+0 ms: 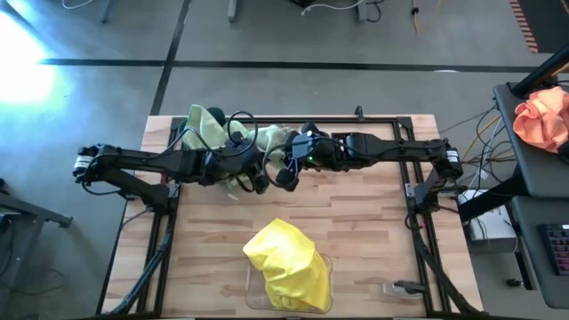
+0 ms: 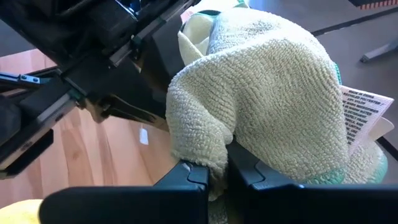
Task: Sort microfiber towel by color & place in baskets
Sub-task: Put the green towel into the blue bin
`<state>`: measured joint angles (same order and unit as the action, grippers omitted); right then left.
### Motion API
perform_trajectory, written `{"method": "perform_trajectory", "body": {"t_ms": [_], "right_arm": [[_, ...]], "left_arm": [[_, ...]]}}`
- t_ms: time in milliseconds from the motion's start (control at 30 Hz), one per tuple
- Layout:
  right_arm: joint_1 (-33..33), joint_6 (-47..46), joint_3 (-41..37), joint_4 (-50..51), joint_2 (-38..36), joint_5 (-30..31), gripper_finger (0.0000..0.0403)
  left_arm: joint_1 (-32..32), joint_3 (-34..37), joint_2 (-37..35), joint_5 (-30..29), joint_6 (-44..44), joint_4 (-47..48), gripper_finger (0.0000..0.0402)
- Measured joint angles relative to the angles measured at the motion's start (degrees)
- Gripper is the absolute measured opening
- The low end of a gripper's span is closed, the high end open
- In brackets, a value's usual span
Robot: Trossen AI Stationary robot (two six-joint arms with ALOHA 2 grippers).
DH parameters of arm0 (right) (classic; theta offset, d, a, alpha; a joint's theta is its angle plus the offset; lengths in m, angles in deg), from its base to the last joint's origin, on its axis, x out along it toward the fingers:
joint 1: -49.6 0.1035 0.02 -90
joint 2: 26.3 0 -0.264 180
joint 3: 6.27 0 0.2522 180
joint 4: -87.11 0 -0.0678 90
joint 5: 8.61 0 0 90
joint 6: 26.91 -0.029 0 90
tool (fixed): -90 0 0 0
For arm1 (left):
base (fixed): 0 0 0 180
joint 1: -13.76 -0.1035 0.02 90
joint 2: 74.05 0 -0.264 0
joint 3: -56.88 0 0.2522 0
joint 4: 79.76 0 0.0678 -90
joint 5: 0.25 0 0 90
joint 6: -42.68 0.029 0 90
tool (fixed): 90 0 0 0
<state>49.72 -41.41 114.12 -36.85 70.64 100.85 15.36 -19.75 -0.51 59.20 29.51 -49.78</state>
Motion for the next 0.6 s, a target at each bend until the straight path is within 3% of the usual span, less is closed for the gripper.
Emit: {"method": "perform_trajectory", "body": {"t_ms": [133,233,600], "right_arm": [[-0.11,0.22,0.00,2.79,-0.07,0.56,0.0014],[-0.11,-0.22,-0.02,4.92,-0.07,4.41,0.0028],[-0.26,1.18,-0.02,7.12,-0.11,6.91,0.0115]], "left_arm": [[0.00,0.00,-0.42,-1.70,-0.94,2.46,0.0006],[0.00,0.00,-0.73,-2.00,-1.12,3.33,0.0003],[-0.02,0.00,-1.28,-3.31,-1.14,4.03,0.0001]]}}
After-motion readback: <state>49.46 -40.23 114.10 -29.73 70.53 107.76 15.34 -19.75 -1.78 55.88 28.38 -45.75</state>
